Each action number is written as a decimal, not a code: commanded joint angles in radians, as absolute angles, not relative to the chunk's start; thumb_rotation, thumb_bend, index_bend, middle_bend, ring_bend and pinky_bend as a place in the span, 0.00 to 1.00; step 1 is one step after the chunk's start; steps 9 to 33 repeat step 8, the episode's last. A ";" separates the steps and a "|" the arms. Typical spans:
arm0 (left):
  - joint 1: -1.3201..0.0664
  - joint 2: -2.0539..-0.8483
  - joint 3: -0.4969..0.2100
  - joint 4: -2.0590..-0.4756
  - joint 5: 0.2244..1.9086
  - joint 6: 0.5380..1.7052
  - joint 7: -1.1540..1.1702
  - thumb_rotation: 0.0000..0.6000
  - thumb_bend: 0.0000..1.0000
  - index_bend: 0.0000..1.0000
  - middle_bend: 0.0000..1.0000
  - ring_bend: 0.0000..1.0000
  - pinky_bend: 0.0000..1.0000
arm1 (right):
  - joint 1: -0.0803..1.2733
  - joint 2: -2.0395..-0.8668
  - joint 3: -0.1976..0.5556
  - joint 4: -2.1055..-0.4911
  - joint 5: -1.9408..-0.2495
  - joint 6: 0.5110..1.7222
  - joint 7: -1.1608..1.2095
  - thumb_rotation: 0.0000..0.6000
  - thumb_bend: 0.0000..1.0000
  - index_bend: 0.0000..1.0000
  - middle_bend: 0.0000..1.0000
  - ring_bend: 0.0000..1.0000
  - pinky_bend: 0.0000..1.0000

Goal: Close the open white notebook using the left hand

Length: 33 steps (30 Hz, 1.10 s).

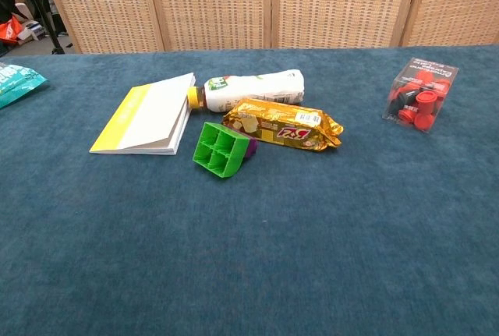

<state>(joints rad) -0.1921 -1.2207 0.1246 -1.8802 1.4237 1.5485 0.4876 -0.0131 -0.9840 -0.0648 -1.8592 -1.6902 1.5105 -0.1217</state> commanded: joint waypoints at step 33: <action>-0.129 -1.142 0.154 -1.944 1.517 1.612 0.470 1.00 0.00 0.00 0.00 0.00 0.00 | -0.012 -0.989 -0.071 -1.866 -1.705 1.504 -0.139 1.00 0.04 0.00 0.00 0.00 0.00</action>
